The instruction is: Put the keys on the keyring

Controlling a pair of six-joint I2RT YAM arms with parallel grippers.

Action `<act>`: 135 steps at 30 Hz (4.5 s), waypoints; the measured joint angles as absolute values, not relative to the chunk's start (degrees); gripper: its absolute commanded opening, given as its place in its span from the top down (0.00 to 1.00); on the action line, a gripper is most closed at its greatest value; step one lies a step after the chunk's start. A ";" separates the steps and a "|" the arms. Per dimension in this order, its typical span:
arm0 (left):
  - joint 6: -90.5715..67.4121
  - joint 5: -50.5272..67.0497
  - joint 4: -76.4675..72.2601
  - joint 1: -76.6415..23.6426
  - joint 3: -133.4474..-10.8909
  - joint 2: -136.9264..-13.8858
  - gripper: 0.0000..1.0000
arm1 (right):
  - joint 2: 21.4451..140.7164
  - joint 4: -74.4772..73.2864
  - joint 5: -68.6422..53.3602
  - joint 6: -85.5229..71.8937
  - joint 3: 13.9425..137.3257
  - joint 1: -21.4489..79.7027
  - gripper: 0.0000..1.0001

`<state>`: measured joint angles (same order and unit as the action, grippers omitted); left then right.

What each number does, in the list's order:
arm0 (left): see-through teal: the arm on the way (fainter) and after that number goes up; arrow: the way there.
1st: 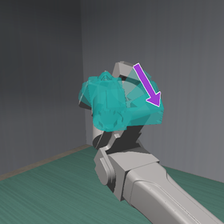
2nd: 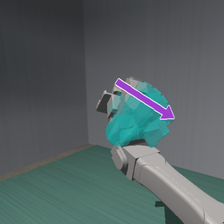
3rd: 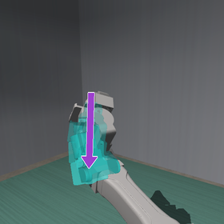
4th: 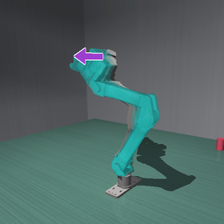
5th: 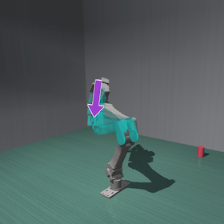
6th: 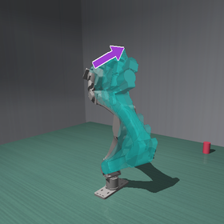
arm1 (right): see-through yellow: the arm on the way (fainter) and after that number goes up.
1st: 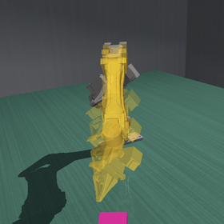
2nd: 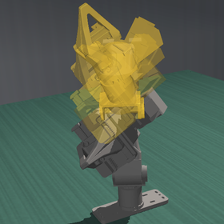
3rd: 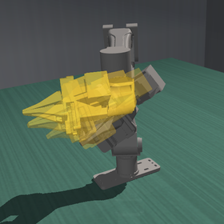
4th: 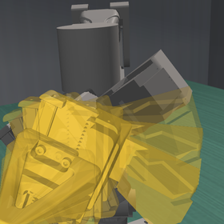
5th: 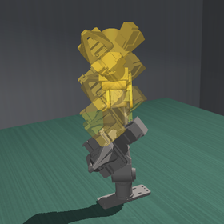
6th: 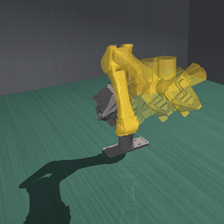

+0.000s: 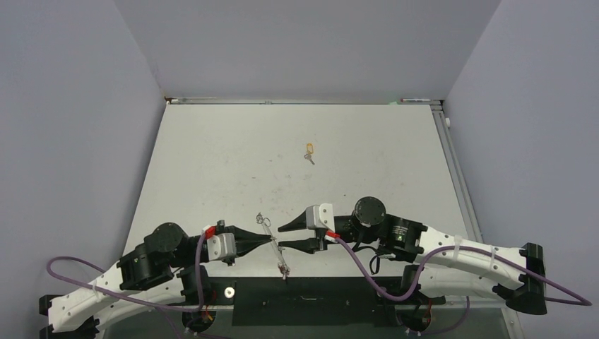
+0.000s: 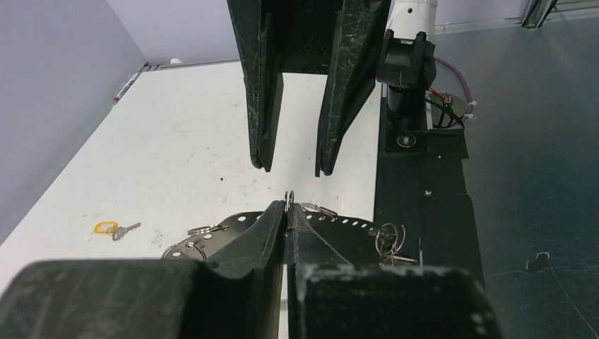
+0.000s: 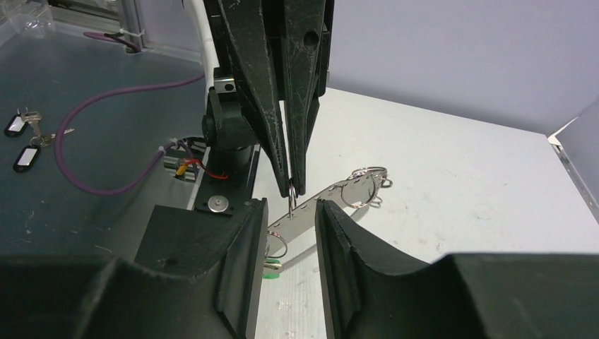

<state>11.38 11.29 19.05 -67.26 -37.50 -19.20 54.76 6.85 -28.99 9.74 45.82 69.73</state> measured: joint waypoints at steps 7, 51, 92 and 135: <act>10.35 12.64 16.71 -65.69 -36.49 -18.35 1.00 | 56.73 9.13 -30.70 9.19 45.82 69.32 0.71; 7.57 20.27 15.27 -54.96 -38.24 -17.52 0.61 | 59.42 12.38 -25.78 12.36 44.14 67.53 0.95; 12.64 20.51 38.98 -55.42 -52.77 -37.32 0.76 | 62.94 -8.86 -5.96 26.61 53.47 78.50 0.95; 6.17 7.60 19.31 -57.65 -40.23 -27.51 1.00 | 49.98 6.96 2.24 12.71 42.37 76.60 0.30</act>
<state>6.17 7.60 19.31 -57.65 -40.23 -27.51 49.98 6.96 2.24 12.71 42.37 76.60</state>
